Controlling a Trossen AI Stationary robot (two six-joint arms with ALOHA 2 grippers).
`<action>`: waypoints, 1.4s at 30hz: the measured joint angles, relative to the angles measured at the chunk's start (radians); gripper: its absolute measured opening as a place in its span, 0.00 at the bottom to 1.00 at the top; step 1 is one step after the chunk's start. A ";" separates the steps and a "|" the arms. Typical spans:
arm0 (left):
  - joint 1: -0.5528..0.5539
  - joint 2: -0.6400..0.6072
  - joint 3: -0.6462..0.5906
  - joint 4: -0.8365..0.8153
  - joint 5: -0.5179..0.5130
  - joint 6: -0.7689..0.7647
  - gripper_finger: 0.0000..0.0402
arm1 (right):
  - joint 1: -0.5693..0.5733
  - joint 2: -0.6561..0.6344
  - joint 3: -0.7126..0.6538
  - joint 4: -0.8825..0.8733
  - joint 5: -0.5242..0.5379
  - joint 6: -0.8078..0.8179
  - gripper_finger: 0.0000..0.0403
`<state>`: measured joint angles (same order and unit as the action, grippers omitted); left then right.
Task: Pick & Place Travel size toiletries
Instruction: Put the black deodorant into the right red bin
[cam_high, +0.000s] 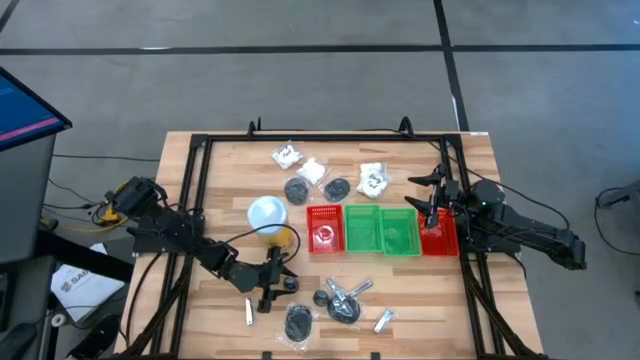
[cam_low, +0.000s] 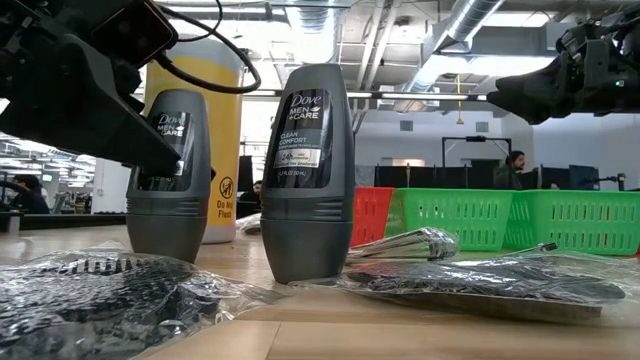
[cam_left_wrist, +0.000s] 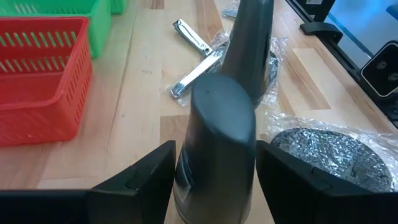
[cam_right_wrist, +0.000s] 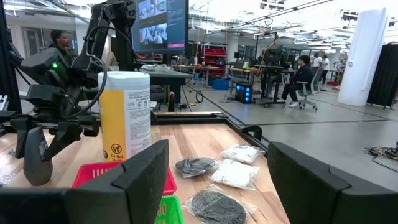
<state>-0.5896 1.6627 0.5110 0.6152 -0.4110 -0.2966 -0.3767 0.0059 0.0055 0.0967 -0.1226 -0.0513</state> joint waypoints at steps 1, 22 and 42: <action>0.000 0.006 0.001 0.003 0.000 0.000 0.53 | 0.000 0.000 0.000 0.000 0.000 0.000 0.65; 0.002 0.080 0.002 0.073 0.011 0.009 0.44 | 0.000 0.000 0.000 -0.007 0.000 0.000 0.65; 0.002 -0.003 -0.002 0.080 0.026 0.001 0.44 | 0.000 0.000 0.000 -0.007 0.000 0.000 0.65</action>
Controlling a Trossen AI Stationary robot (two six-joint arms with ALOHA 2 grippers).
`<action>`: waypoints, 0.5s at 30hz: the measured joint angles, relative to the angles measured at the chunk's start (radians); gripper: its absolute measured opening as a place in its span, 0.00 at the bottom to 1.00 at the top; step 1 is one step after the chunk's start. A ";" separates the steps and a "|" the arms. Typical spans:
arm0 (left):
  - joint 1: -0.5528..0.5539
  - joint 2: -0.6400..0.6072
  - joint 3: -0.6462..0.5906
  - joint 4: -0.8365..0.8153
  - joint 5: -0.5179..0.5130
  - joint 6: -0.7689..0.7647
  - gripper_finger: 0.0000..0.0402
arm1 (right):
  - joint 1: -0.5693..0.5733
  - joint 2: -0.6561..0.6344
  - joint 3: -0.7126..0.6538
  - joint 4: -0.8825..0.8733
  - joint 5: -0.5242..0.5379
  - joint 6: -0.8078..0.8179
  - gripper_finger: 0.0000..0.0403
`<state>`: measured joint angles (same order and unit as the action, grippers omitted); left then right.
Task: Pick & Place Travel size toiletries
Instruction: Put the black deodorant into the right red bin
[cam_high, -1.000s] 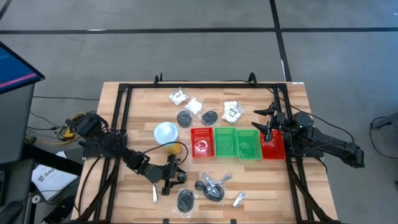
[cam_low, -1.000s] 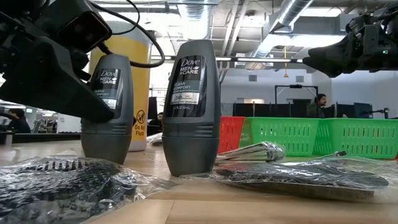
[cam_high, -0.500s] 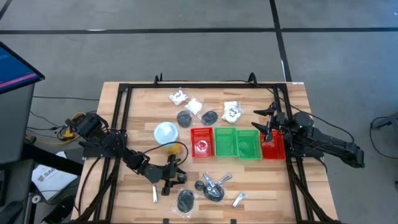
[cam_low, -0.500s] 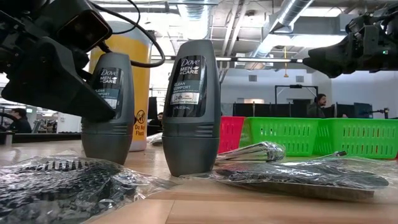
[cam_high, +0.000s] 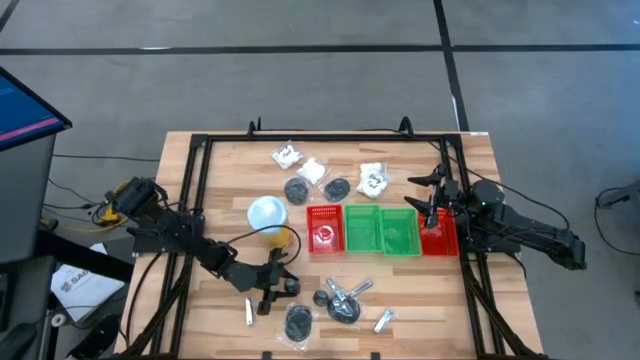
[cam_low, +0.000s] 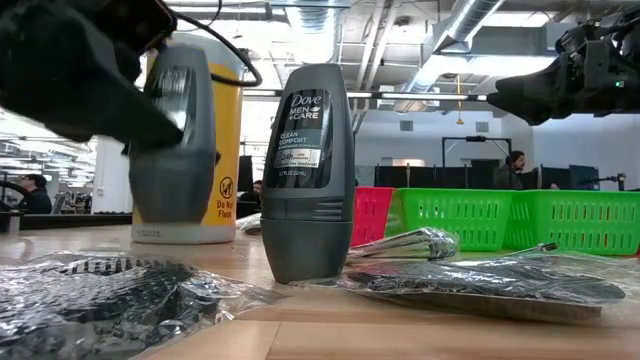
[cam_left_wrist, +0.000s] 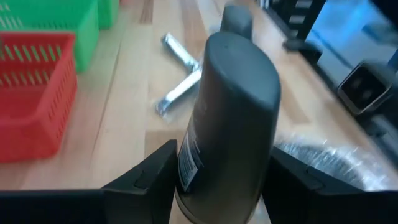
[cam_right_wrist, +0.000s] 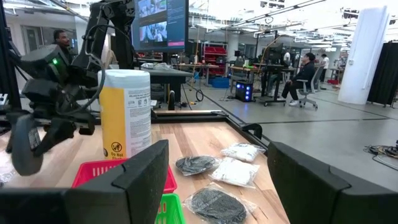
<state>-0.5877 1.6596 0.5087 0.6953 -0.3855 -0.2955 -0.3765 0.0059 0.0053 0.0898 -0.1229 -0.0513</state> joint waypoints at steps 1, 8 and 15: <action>0.000 -0.013 0.000 -0.001 0.000 -0.003 0.44 | 0.000 0.000 0.000 0.000 0.000 0.000 0.65; 0.000 -0.121 0.001 0.004 -0.011 -0.023 0.44 | 0.000 0.000 0.000 0.006 0.000 0.041 0.65; 0.015 -0.186 0.096 -0.073 -0.015 0.080 0.44 | 0.000 0.000 0.000 0.040 0.000 0.055 0.65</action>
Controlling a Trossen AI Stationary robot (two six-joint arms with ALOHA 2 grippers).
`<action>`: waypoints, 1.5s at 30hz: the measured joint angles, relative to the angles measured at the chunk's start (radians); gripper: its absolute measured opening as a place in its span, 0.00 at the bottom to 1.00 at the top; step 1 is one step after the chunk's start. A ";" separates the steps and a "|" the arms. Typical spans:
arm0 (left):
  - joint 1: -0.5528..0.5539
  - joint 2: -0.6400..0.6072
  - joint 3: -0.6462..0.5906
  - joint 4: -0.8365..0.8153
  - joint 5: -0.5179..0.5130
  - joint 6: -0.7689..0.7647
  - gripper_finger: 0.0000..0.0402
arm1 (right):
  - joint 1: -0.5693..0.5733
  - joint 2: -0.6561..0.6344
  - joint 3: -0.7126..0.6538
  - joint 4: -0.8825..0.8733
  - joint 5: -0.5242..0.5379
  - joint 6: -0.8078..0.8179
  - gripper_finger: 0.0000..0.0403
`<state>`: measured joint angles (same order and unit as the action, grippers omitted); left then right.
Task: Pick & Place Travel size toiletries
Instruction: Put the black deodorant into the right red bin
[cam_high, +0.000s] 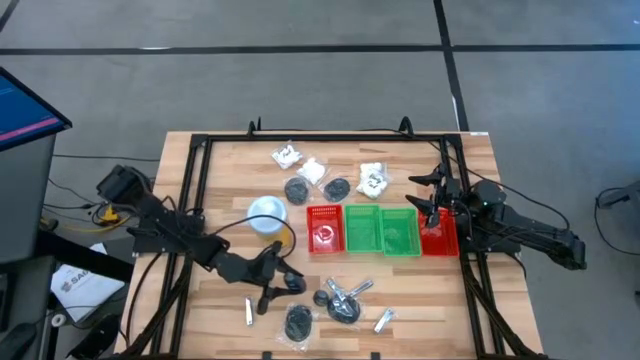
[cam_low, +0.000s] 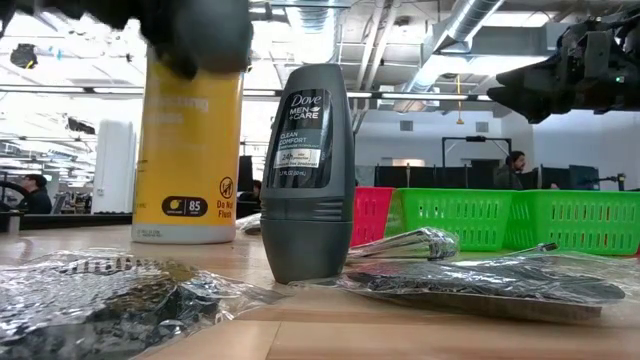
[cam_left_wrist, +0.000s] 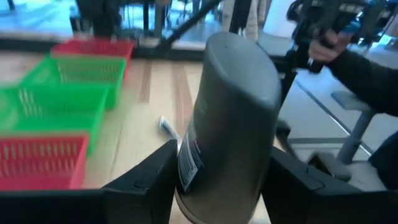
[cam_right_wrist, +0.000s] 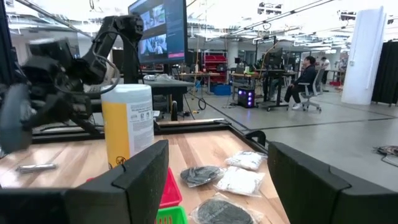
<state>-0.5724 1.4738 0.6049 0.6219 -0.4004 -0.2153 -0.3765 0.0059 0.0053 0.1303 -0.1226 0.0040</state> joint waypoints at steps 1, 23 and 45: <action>0.007 -0.005 0.022 -0.036 0.001 0.010 0.44 | 0.000 0.000 0.000 0.000 0.000 0.000 0.65; 0.335 -0.040 0.337 -0.383 0.238 0.144 0.44 | 0.105 0.050 0.020 0.073 -0.010 0.095 0.65; 0.451 0.002 0.409 -0.382 0.305 0.240 0.44 | 0.360 0.970 0.430 0.324 0.001 0.082 0.65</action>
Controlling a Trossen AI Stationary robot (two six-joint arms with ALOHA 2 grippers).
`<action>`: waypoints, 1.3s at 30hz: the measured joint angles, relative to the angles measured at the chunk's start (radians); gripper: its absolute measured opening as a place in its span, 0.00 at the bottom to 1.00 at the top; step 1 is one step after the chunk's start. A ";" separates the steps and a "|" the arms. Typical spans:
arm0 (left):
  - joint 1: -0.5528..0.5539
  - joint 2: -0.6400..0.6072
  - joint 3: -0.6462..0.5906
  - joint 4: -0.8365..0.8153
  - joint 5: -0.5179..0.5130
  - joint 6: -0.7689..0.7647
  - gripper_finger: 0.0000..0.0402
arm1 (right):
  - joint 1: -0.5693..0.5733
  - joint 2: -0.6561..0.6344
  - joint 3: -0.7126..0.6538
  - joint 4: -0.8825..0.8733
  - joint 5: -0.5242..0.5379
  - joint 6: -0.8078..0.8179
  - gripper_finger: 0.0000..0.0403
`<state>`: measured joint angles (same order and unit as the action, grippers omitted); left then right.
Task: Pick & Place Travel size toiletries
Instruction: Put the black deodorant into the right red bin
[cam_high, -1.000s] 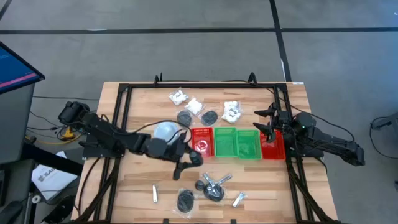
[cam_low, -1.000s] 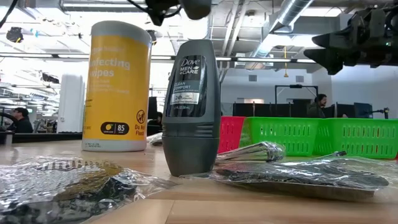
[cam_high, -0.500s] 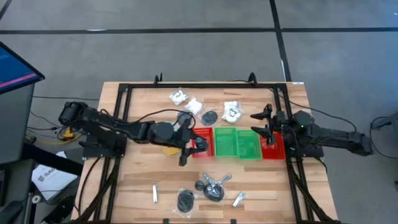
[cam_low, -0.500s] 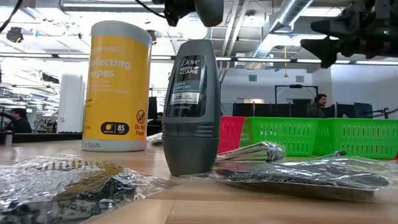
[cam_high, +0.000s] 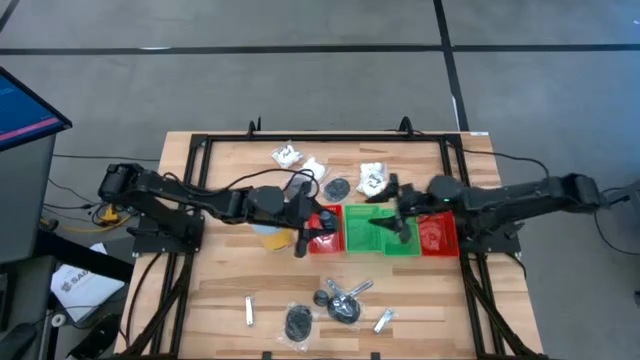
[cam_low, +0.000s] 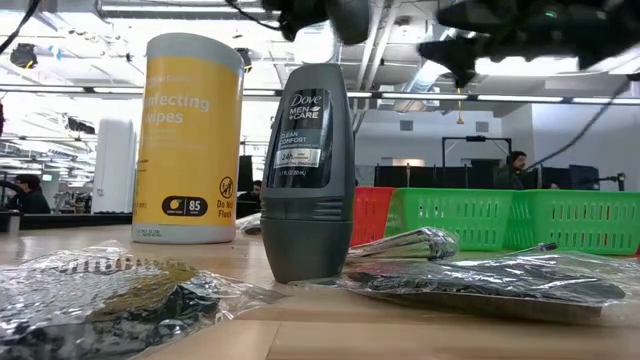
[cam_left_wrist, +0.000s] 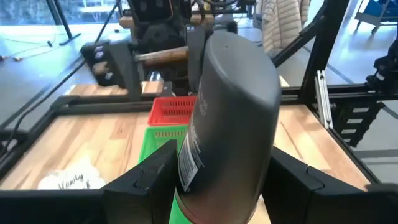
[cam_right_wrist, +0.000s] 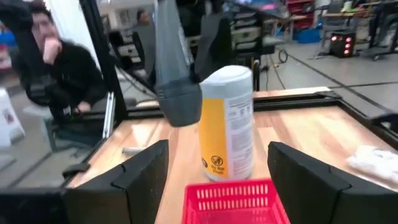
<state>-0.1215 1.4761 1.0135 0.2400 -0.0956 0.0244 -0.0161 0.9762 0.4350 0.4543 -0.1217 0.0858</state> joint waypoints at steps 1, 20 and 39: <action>0.000 0.007 0.011 -0.008 0.000 0.001 0.44 | 0.006 0.041 0.025 -0.006 0.000 -0.011 0.65; 0.030 0.047 0.041 -0.038 0.000 -0.005 0.44 | 0.044 0.307 0.230 -0.058 -0.015 -0.070 0.65; 0.029 0.047 0.041 -0.031 0.000 -0.003 0.44 | 0.076 0.475 0.354 0.007 -0.012 -0.073 0.65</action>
<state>-0.0921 1.5230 1.0546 0.2090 -0.0952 0.0212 0.0597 1.4514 0.7895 0.4616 -0.1337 0.0129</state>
